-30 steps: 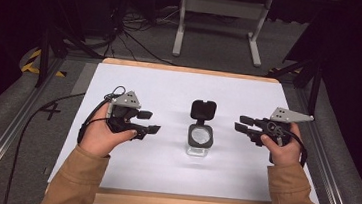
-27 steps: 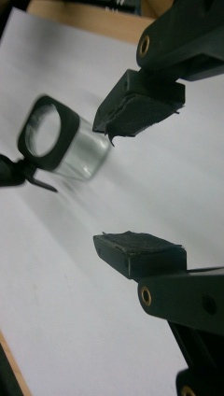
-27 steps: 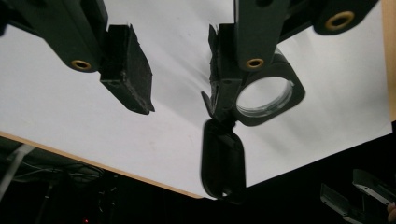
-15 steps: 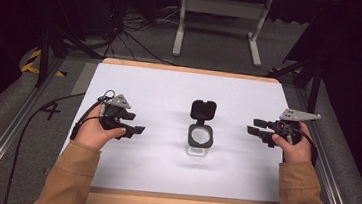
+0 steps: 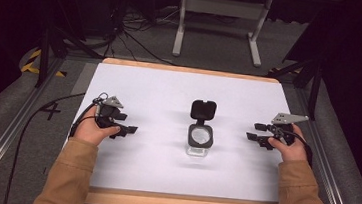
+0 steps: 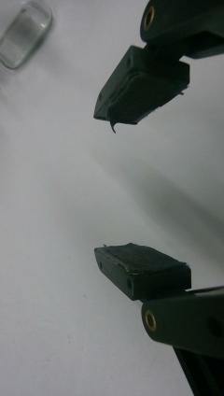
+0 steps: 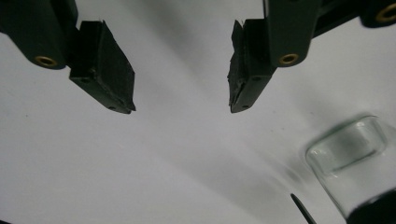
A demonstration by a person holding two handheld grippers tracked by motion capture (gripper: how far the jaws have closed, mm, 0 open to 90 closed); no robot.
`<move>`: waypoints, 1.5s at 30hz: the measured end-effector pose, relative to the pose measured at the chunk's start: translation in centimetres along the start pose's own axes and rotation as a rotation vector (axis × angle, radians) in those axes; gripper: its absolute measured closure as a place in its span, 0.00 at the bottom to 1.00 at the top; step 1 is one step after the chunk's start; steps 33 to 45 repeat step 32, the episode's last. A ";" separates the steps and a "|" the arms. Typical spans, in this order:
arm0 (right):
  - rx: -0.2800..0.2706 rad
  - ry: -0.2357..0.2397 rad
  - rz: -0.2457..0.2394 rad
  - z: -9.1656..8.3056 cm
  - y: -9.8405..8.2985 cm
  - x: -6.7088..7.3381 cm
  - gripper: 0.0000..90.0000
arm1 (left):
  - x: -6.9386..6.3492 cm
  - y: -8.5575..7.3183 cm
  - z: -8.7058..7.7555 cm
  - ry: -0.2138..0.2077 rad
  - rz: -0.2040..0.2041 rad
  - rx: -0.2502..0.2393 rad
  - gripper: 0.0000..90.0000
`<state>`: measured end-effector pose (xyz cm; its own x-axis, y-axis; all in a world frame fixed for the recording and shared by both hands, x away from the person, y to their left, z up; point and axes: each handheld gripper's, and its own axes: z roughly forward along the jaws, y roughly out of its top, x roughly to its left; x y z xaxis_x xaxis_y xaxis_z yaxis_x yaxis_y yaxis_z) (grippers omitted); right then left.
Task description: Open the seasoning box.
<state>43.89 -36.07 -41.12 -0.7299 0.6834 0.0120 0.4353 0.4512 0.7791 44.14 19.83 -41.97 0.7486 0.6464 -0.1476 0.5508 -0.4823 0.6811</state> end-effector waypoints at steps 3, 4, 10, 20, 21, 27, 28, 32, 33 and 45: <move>0.008 0.002 -0.005 0.6 -0.5 -0.2 0.46 | 0.2 -0.2 0.1 -0.007 0.000 -0.012 0.32; 0.013 0.006 -0.007 0.8 -0.7 -0.3 0.45 | 0.2 -0.2 0.1 -0.007 0.000 -0.012 0.31; 0.021 0.007 -0.012 1.4 -1.3 -0.5 0.43 | 0.7 -0.7 0.7 -0.009 0.014 0.004 0.31; 0.021 0.006 -0.015 2.3 -1.9 -0.5 0.43 | 0.1 -0.5 2.0 -0.026 0.022 0.021 0.31; 0.022 0.007 -0.010 2.4 -1.9 -0.4 0.43 | 0.1 -0.5 2.1 -0.025 0.036 0.027 0.30; 0.047 0.003 -0.025 2.8 -1.9 -0.1 0.42 | -0.1 -0.4 2.2 -0.018 0.002 0.056 0.31; 0.047 0.002 -0.024 2.8 -1.9 -0.1 0.42 | -0.1 -0.4 2.2 -0.009 -0.007 0.057 0.31; 0.045 -0.007 -0.019 2.6 -1.7 0.0 0.42 | -0.2 -0.2 2.0 -0.008 -0.029 0.045 0.31; 0.045 -0.007 -0.019 2.6 -1.7 0.0 0.42 | -0.2 -0.2 2.0 -0.008 -0.029 0.045 0.31; 0.045 -0.007 -0.019 2.6 -1.7 0.0 0.42 | -0.2 -0.2 2.0 -0.008 -0.029 0.045 0.31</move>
